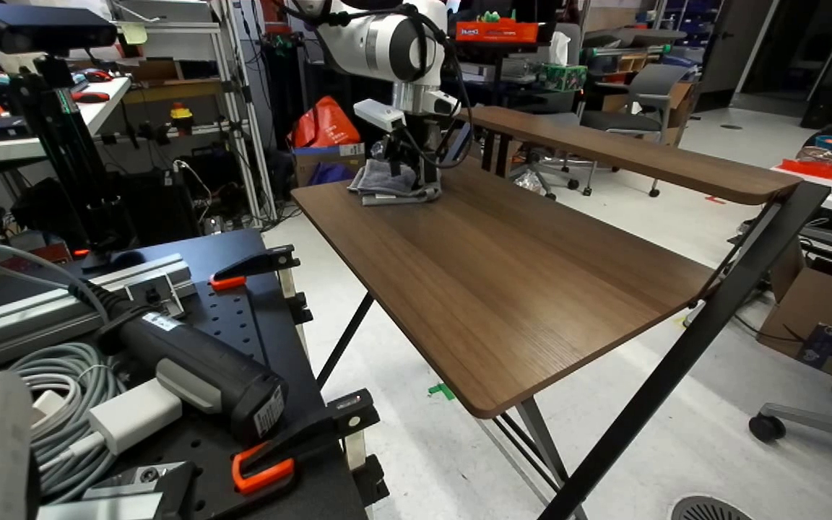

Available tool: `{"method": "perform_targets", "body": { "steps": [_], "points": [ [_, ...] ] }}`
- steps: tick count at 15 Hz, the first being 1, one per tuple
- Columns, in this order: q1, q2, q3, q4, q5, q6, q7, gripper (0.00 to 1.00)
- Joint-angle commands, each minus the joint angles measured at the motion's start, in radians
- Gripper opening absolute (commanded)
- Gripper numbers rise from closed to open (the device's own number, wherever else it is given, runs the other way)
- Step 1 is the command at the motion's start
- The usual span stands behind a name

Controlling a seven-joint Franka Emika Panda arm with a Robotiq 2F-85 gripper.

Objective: Move the grey towel to the left.

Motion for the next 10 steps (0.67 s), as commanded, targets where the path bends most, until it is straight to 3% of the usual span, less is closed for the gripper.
{"method": "perform_targets", "body": {
  "steps": [1,5,10],
  "points": [
    [0.013,0.036,-0.008,0.091,0.015,-0.081,-0.001,1.0],
    [0.004,-0.051,0.018,0.087,0.006,-0.174,-0.023,1.0],
    [0.004,-0.072,0.033,0.088,0.001,-0.168,-0.043,1.0]
  ]
}}
